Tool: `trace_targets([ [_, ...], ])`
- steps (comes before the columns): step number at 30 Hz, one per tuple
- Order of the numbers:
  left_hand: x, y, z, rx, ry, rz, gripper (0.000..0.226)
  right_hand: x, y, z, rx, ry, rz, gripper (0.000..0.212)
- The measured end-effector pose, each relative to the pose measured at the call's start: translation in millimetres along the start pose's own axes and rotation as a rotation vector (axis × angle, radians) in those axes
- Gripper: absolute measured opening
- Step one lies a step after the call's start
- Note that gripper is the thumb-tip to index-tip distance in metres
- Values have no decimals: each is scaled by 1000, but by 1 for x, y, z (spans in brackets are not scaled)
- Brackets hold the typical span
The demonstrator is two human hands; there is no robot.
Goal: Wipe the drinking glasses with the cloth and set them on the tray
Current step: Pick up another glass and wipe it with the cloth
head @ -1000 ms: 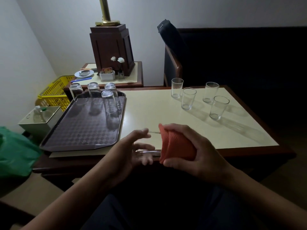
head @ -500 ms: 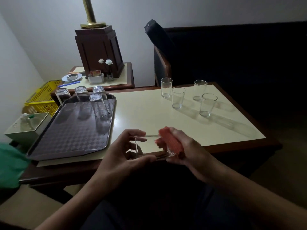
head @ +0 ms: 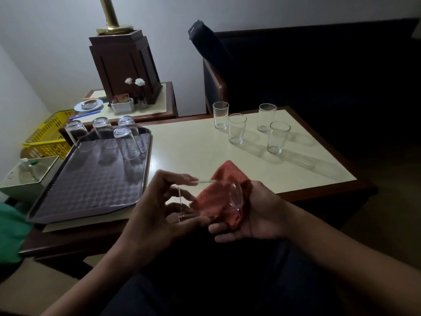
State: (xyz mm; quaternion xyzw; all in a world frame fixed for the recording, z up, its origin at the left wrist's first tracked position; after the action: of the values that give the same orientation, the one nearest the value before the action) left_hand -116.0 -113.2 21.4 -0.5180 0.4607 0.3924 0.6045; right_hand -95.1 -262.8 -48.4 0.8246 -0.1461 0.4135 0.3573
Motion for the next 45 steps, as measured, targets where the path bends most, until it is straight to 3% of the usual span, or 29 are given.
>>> trace_targets([
  [2, 4, -2, 16, -152, -7, 41, 66, 1, -2, 0, -36, 20, 32, 70],
  [5, 18, -2, 38, -303, 28, 217, 76, 14, -2, 14, -304, 210, 224, 62],
  [8, 32, -1, 30, -250, 208, 420, 82, 28, 4, 9, -354, 295, 439, 49],
  [11, 30, -3, 28, -162, 268, 515, 62, 39, 16, 14, -471, 572, 620, 22],
  [15, 41, 3, 28, -123, 380, 682, 63, 57, 42, -3, -746, 1147, 892, 51],
  [17, 48, 10, 19, -72, 440, 791, 57, 55, 45, -8, -776, 1371, 973, 56],
  [19, 50, 13, 11, 31, 490, 848, 51, 59, 44, -1, -695, 1276, 921, 58],
  [22, 49, 15, -4, 136, 585, 847, 50, 57, 34, 2, -475, 820, 749, 59],
  [24, 51, 15, -13, 129, 572, 806, 52, 52, 29, -2, -477, 728, 707, 58],
  [28, 65, 13, -7, -99, 597, 738, 60, 48, 44, -11, -811, 949, 869, 39],
  [31, 65, 10, -1, -152, 604, 665, 43, 37, 48, -55, -696, 1181, 1075, 33],
  [34, 65, 12, -5, -93, 709, 701, 35, 38, 42, -58, -609, 1105, 988, 29],
  [37, 66, 10, -5, -94, 809, 716, 63, 51, 43, -14, -743, 837, 806, 25],
  [40, 66, 11, -15, -76, 798, 711, 77, 51, 48, -4, -815, 824, 757, 23],
  [45, 65, 9, 0, -117, 662, 659, 70, 43, 37, -27, -566, 899, 700, 22],
])
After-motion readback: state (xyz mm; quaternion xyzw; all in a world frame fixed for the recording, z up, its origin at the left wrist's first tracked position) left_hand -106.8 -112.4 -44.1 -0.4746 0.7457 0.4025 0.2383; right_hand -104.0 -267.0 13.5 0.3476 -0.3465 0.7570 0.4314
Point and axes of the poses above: each hand's wrist, its own y-axis away from the middle knuckle, its own z-axis out of the back of the hand, x = y × z, the point moved 9 cm from there along -y, towards the middle knuckle, and after that the axes turned 11 degrees about y, right-handed, at the moved point
